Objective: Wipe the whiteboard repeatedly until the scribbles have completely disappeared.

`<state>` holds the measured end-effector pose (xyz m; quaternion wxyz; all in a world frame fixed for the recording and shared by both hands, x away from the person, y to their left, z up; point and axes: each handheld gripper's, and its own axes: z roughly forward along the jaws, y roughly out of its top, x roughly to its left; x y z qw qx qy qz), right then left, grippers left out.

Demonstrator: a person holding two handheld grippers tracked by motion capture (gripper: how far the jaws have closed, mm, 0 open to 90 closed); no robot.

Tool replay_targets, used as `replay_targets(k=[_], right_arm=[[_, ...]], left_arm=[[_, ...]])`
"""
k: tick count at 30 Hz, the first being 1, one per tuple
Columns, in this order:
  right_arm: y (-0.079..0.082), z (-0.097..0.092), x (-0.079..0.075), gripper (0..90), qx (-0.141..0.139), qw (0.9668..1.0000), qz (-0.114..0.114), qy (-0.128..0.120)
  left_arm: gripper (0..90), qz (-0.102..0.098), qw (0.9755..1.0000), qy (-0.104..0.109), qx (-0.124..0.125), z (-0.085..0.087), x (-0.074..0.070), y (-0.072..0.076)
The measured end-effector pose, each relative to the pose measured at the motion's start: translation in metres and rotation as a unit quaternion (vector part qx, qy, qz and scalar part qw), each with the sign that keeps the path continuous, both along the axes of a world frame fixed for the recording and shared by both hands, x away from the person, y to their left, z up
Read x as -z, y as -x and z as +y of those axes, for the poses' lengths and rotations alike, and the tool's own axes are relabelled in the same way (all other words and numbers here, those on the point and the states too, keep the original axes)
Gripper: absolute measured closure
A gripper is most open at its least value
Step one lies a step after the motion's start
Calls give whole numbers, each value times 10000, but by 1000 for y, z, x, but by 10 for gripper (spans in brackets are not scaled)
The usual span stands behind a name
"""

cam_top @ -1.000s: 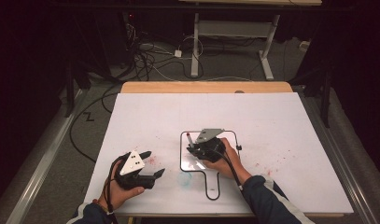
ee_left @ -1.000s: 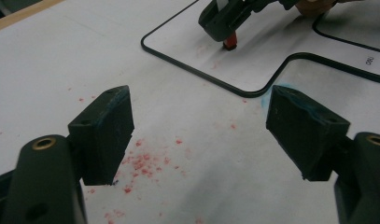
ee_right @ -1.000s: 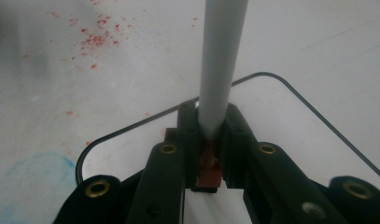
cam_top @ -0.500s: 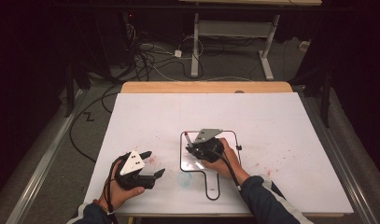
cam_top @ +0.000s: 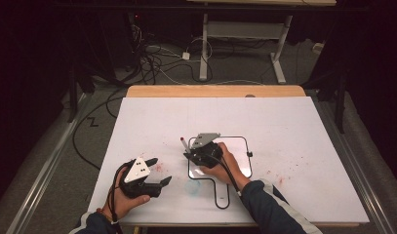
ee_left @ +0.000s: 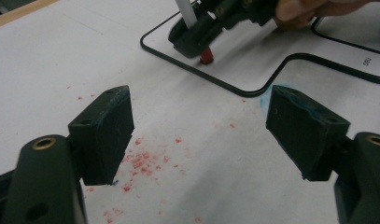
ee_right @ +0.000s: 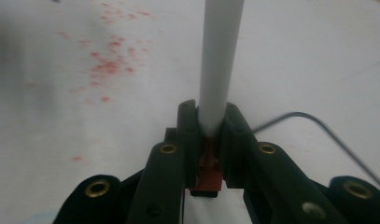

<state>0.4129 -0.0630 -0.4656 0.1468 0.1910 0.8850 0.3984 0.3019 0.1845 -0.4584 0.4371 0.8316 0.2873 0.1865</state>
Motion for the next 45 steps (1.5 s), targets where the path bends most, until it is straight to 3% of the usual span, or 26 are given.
replay_targets(k=[3, 6, 12, 16, 19, 21, 25, 29, 36, 45], right_arm=[[-15, -13, -2, 812, 377, 9993, 29, 42], [-21, -19, -2, 812, 529, 9985, 96, -17], [-10, -3, 0, 812, 146, 9997, 178, -123], [-13, -1, 0, 812, 287, 9996, -18, 70], [-18, -3, 0, 812, 397, 9992, 83, 7], [-16, 0, 1, 811, 286, 9995, 164, -36], [-9, 3, 1, 812, 154, 9997, 128, 115], [-15, -10, 2, 812, 406, 9989, 239, 36], [-14, -32, 1, 812, 571, 9981, 249, 0], [2, -65, -1, 812, 665, 9974, 246, 97]], left_arm=[[221, 21, 10000, -7, 12, 0, 0, 0], [220, 22, 10000, -14, 23, -1, 0, -1], [221, 15, 10000, -19, 32, -2, 0, 0], [221, 24, 10000, -13, 34, -1, 0, 0], [221, 34, 10000, -18, 46, -2, 1, 0], [221, 37, 10000, -18, 43, -2, 1, 0], [221, 33, 10000, -6, 41, -1, 0, 0], [221, 29, 10000, -17, 42, -1, 0, 0], [221, 32, 10000, -38, 51, -2, 0, 0], [221, 46, 9999, -76, 65, -5, 0, 0]])
